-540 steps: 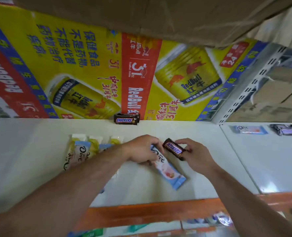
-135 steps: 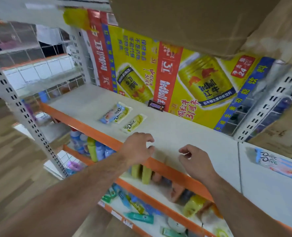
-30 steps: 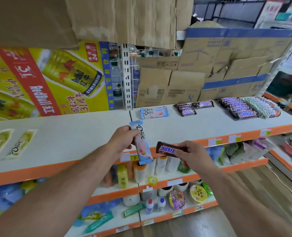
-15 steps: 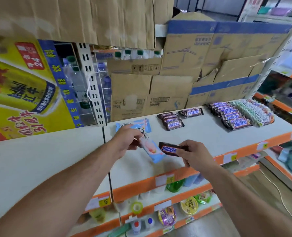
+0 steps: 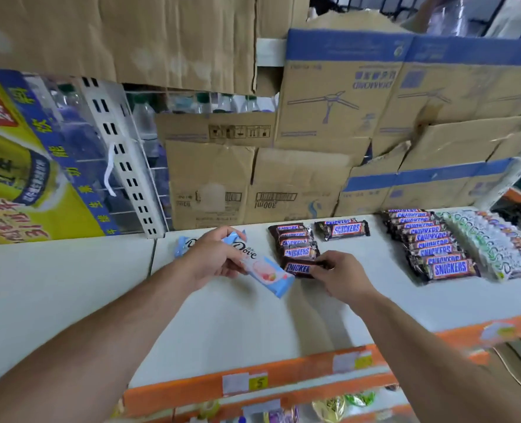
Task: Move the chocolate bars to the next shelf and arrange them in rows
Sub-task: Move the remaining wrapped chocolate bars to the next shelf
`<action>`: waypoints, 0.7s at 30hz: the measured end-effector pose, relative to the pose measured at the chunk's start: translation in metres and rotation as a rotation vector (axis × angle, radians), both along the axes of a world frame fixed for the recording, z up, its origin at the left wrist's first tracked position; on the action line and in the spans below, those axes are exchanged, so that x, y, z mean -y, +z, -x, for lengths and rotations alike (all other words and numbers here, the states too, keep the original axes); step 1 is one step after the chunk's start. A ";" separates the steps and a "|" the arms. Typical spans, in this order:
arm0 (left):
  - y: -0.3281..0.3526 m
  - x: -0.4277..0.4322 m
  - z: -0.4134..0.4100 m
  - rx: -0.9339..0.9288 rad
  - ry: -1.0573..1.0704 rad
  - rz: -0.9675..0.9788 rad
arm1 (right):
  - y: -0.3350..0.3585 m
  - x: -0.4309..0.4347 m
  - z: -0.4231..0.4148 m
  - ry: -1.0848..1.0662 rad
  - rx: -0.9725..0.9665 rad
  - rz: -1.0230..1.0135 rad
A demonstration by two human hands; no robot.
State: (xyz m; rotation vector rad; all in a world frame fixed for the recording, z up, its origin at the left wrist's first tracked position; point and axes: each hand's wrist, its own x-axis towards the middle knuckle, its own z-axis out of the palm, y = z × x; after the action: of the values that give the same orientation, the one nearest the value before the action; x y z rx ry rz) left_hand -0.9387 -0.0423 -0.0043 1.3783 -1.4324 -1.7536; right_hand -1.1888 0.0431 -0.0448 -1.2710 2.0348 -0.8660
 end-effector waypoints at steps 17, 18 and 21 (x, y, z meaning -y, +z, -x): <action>-0.020 -0.049 0.018 0.036 0.340 -0.047 | -0.013 0.026 0.022 0.058 -0.096 0.039; -0.021 -0.050 0.017 0.037 0.352 -0.046 | -0.012 0.025 0.021 0.055 -0.090 0.041; -0.022 -0.053 0.012 0.031 0.377 -0.046 | -0.012 0.023 0.019 0.053 -0.113 0.054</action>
State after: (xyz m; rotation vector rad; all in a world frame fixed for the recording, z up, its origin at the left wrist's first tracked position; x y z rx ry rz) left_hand -0.9507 0.0107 -0.0263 1.5857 -1.0659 -1.5330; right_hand -1.2079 0.0200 -0.0563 -1.4265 2.0673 -0.8474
